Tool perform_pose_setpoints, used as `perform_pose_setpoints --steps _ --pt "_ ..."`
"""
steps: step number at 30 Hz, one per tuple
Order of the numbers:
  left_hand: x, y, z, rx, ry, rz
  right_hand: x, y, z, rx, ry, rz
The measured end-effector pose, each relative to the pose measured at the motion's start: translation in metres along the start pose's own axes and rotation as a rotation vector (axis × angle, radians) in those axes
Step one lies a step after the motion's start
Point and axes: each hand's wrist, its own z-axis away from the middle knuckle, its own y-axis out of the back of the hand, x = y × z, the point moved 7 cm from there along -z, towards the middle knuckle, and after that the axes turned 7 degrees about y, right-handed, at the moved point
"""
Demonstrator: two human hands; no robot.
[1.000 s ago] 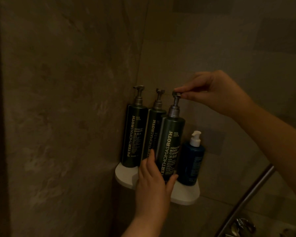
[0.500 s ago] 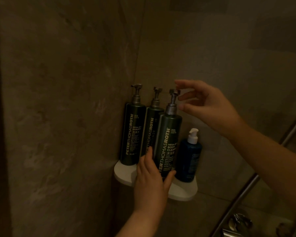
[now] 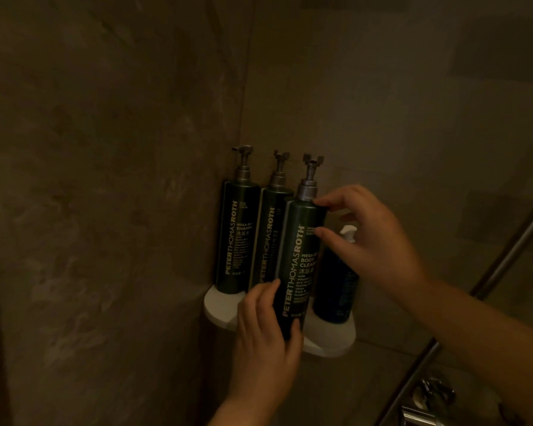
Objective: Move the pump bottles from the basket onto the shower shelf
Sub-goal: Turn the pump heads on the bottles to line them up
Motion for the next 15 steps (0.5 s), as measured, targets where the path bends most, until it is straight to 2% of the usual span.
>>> perform_pose_setpoints --steps 7,15 --pt "0.002 -0.007 -0.007 -0.038 0.003 -0.02 0.009 0.0 -0.003 -0.014 0.028 0.059" --pt "0.011 -0.022 -0.016 -0.155 -0.08 -0.056 0.029 -0.001 -0.017 -0.039 -0.018 0.128"
